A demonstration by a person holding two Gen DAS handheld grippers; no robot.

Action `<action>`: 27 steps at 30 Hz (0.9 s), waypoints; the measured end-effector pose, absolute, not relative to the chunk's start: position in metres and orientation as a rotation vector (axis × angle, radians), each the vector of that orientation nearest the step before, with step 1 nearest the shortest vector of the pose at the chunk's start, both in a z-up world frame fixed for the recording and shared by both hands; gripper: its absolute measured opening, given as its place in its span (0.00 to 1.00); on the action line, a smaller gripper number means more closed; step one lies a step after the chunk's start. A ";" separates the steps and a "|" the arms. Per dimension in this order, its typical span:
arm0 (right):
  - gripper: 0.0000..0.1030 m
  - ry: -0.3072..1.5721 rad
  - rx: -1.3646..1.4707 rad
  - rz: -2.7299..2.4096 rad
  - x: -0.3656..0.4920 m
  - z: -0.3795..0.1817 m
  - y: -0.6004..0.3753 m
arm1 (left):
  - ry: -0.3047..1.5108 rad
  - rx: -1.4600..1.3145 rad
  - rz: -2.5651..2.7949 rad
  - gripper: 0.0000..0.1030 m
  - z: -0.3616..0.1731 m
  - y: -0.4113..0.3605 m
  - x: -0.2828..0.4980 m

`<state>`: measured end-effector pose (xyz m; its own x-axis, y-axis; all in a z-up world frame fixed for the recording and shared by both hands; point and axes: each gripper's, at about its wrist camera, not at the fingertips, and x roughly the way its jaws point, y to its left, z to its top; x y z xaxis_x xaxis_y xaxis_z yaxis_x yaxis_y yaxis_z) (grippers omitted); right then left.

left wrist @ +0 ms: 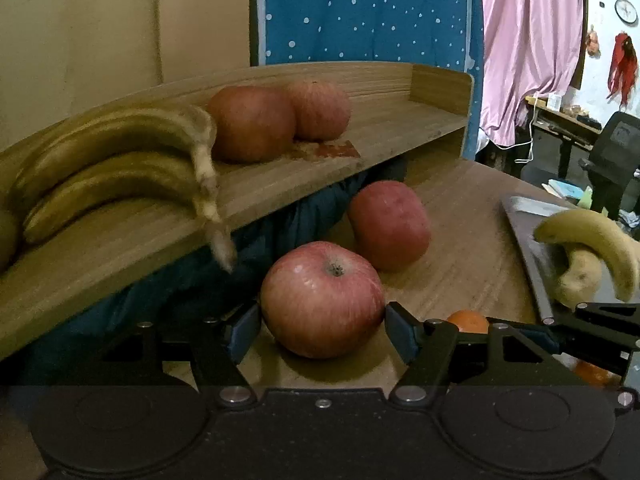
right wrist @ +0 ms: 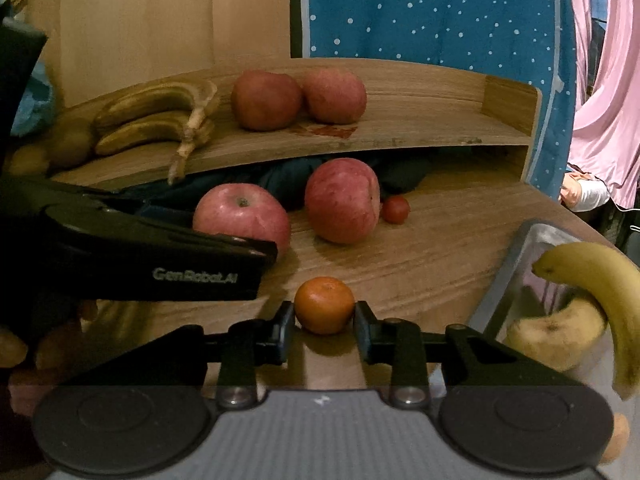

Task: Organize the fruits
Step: 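Close the right gripper on the mandarin while the left gripper grasps the red apple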

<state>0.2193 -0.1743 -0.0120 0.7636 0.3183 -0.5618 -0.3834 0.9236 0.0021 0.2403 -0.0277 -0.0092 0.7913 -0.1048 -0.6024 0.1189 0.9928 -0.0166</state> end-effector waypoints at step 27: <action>0.34 0.564 -0.004 0.399 0.143 -0.012 -0.202 | 0.658 -0.003 -0.200 0.68 -0.009 -0.028 0.160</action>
<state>0.1426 -0.2020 -0.0121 0.7708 0.3671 -0.5206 -0.3692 0.9234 0.1046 0.1603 -0.0278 -0.0085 0.7726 -0.1855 -0.6072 0.1837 0.9808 -0.0659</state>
